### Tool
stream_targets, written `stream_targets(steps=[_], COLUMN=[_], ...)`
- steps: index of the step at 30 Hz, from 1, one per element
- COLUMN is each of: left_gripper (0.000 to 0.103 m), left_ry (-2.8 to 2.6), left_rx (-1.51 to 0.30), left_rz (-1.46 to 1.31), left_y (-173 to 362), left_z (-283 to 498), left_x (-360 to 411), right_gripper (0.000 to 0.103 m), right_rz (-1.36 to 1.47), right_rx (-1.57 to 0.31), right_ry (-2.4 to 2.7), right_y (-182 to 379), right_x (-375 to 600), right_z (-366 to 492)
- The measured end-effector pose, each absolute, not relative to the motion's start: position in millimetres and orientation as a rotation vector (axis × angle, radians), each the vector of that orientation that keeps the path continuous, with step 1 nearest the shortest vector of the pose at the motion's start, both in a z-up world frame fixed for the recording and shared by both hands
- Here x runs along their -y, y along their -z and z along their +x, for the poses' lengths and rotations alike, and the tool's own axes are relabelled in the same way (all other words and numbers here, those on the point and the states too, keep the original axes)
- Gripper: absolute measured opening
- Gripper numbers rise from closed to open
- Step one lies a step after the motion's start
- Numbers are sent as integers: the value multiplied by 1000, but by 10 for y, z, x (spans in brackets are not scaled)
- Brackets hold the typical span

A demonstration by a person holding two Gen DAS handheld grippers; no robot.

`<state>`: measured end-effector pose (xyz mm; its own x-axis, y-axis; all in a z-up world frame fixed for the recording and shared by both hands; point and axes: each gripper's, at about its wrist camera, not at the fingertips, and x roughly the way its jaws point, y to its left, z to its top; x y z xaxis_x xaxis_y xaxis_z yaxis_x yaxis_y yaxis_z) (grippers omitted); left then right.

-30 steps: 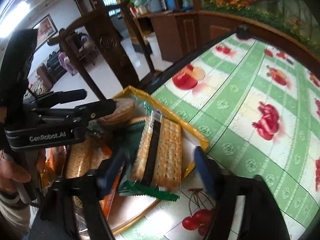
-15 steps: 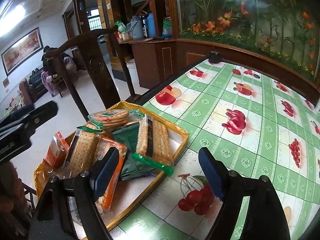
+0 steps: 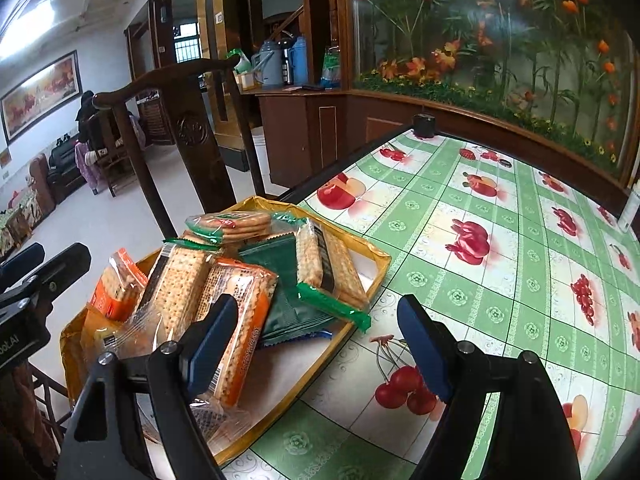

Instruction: Organize snacks

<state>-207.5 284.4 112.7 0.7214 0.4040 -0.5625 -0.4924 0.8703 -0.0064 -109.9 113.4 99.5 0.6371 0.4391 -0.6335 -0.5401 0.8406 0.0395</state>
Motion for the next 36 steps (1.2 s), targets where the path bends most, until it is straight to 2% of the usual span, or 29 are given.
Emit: stream_targets(steps=[6,36], left_gripper=[95,96], left_ry=[-519,-522], left_rx=[-561,-593], left_rz=[-80,-94], left_y=[-1120,-1073], left_z=[-2092,-2103], left_x=[-2756,-2788], right_gripper=[82,82], right_rz=[-177,-191], right_rx=[-658,-674], right_ry=[-557,-610], right_y=[-1010,-880], right_x=[-1159,-1326], right_z=[-1120,-1216])
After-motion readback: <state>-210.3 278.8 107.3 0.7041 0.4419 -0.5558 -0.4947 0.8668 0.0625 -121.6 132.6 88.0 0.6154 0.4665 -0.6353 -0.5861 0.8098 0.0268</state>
